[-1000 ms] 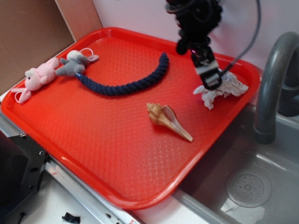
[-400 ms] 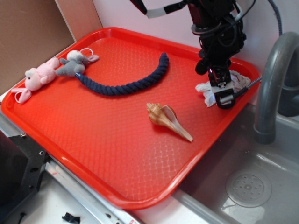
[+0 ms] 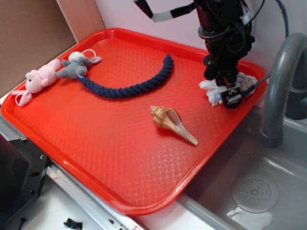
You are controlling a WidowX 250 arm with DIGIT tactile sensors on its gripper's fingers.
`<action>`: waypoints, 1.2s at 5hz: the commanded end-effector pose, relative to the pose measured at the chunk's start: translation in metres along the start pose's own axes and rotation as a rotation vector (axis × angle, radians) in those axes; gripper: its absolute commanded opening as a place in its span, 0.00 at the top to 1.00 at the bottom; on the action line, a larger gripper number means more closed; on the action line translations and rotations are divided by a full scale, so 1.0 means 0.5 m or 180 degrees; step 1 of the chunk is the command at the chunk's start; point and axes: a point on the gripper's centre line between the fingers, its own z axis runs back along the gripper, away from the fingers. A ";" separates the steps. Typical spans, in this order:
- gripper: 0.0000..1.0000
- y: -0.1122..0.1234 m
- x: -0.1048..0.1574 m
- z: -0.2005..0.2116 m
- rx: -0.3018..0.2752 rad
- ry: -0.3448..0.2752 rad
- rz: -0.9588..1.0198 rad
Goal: Grab the white paper.
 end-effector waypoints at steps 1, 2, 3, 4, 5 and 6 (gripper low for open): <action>1.00 -0.008 -0.065 0.162 0.0343 -0.0033 0.1238; 1.00 -0.009 -0.137 0.260 0.0117 0.0045 0.1671; 1.00 -0.028 -0.210 0.321 0.0022 0.0125 0.1872; 1.00 -0.052 -0.263 0.354 0.0254 0.0173 0.2058; 1.00 -0.051 -0.279 0.357 0.0221 0.0227 0.2100; 1.00 -0.026 -0.300 0.365 -0.0083 0.0215 0.2280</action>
